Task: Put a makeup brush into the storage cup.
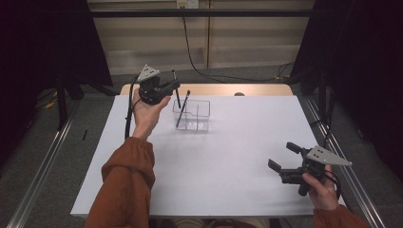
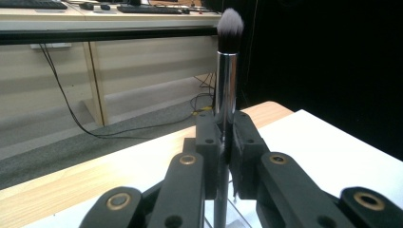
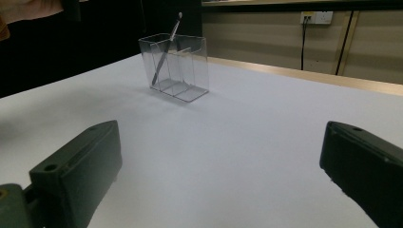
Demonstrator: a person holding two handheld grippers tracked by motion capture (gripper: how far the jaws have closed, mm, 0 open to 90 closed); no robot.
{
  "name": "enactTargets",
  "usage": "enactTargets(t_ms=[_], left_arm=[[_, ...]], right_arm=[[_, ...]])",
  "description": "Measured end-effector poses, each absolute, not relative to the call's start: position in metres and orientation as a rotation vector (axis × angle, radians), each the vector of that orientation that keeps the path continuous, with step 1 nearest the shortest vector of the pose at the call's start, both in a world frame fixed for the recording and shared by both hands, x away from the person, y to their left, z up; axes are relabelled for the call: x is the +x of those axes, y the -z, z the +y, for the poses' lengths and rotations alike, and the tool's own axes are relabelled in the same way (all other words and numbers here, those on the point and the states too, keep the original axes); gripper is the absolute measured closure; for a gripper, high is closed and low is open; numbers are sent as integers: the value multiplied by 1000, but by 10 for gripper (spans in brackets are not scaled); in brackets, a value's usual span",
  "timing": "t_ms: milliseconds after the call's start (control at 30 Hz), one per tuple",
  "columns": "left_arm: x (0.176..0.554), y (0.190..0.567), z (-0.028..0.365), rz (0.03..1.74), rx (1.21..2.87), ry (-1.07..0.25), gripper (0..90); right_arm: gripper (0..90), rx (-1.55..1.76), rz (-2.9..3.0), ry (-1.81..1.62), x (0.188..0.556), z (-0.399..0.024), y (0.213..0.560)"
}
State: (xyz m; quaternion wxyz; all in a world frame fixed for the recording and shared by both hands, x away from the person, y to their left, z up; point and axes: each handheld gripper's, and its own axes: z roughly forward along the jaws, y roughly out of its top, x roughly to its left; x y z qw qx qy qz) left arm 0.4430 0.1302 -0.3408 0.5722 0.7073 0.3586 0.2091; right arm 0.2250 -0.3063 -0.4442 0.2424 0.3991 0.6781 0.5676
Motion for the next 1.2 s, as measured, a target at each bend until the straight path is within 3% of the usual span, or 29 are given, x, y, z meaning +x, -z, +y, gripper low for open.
enactTargets(t_ms=[1200], left_arm=[[451, 368, 123, 862, 1712, -453, 839]], right_arm=[[0, 1089, 1849, -1549, 224, -307, 444]])
